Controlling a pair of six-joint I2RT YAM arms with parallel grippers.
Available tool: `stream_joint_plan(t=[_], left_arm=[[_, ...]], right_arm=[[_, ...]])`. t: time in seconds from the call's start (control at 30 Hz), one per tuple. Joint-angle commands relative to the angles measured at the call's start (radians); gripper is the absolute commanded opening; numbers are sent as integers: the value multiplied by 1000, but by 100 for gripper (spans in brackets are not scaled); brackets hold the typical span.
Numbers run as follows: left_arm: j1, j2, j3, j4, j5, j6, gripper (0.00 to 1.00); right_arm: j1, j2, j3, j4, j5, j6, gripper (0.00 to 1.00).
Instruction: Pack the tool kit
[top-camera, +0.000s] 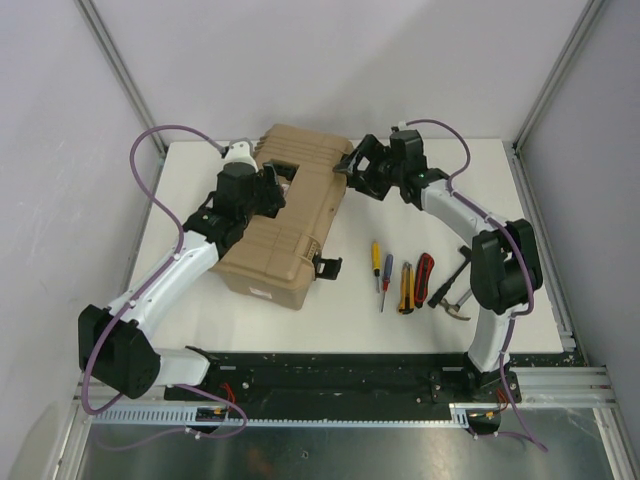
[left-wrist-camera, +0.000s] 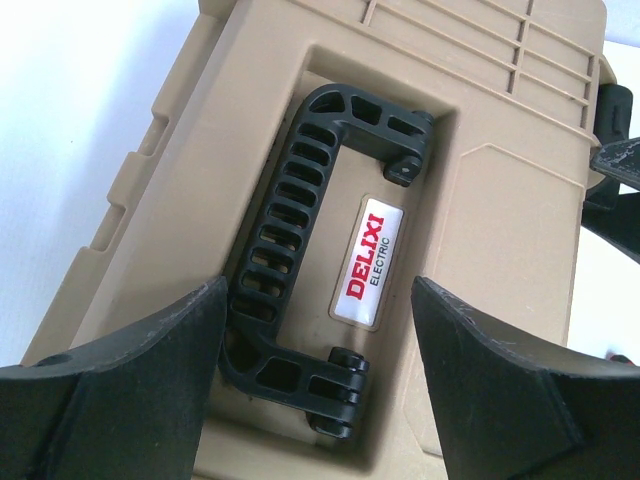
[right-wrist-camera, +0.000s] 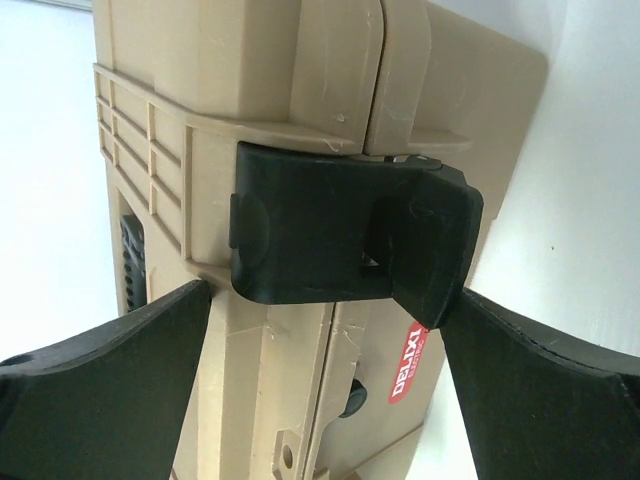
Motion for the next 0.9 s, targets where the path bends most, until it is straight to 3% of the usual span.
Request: stream_joint_plan(t=[0.0, 0.17, 0.67, 0.87], left_arm=[[-33, 74, -69, -187, 139, -68, 79], [-32, 72, -66, -185, 137, -64, 79], [-32, 81, -51, -186, 133, -56, 80], [-32, 55, -47, -186, 123, -43, 82]], right_arm=[[-49, 9, -9, 160, 49, 32, 99], [-75, -11, -57, 262, -1, 66, 99], [-126, -111, -171, 171, 33, 18, 100], [-119, -159, -172, 213, -22, -57, 98]])
